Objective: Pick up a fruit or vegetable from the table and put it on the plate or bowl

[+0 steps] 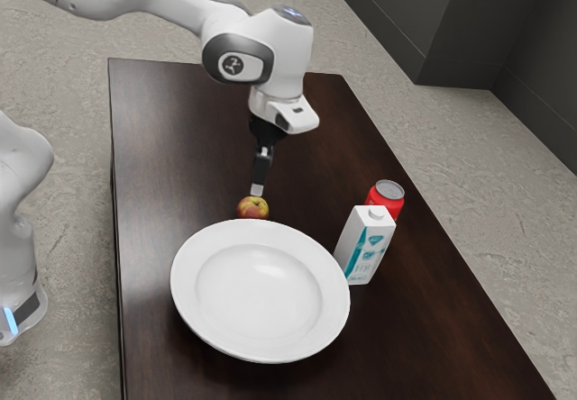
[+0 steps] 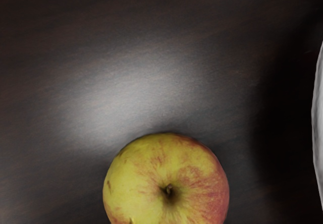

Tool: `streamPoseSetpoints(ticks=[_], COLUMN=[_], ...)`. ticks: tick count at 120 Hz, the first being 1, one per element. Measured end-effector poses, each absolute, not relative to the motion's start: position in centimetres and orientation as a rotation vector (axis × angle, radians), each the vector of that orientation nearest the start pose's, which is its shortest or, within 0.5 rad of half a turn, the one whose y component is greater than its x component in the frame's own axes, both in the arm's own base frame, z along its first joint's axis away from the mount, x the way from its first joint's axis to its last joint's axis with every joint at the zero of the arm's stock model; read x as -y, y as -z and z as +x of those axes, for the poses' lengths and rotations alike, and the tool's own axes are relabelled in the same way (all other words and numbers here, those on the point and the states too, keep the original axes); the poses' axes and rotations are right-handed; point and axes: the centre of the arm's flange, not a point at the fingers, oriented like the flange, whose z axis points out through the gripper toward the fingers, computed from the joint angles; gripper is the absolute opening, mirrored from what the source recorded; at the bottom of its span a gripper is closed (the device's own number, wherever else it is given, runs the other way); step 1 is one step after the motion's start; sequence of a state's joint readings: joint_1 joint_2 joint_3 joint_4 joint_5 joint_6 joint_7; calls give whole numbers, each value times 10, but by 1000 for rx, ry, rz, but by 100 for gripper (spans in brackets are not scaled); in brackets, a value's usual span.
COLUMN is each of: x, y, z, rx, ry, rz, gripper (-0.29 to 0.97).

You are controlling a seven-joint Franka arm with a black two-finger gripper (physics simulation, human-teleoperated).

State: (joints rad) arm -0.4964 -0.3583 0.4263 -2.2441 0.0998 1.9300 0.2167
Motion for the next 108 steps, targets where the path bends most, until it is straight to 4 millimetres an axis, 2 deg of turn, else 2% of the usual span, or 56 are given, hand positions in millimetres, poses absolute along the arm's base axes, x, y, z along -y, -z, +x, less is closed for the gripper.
streamPoseSetpoints(ticks=[39, 80, 108], x=[12, 19, 13], y=[-466, -448, -439], z=[460, 472, 471], rx=[-517, -506, -478], ry=[-60, -25, -40], rz=[-3148, -3141, -3154], gripper=[66, 66, 66])
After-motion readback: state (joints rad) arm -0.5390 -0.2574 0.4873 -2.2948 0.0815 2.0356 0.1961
